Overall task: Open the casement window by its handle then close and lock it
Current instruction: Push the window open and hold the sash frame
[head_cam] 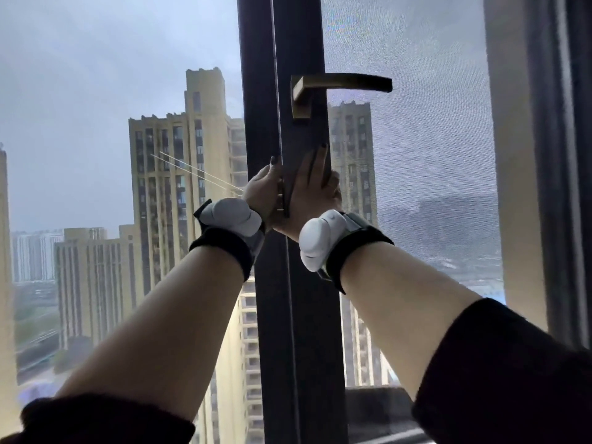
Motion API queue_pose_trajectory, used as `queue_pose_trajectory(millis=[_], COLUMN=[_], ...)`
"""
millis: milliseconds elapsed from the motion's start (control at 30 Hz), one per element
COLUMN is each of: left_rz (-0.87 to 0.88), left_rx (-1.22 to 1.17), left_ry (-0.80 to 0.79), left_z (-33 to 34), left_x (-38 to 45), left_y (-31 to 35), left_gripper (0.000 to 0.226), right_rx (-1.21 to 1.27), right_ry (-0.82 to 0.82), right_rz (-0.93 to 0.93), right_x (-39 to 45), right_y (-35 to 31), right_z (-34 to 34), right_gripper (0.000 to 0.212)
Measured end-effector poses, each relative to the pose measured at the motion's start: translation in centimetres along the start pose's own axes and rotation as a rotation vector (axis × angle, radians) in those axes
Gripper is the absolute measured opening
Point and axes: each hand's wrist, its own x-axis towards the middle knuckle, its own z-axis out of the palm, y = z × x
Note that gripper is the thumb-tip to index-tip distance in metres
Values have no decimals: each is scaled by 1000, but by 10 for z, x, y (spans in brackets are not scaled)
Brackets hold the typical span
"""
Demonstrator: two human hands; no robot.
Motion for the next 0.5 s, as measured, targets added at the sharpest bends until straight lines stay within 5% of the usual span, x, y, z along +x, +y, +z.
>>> queue_pose_trajectory(millis=[167,500], left_rz=[-186,-369], left_rx=[-78,-131], left_ry=[-61,-178], left_z=[-7,-7], left_x=[-23,-57], left_y=[-21,-38], left_gripper=[33,28], right_rx=[19,-52], right_ry=[-26,-65], right_rz=[-112,-107], right_x=[-8,-38], right_y=[2,2], right_z=[-6,-40], right_gripper=[83,98])
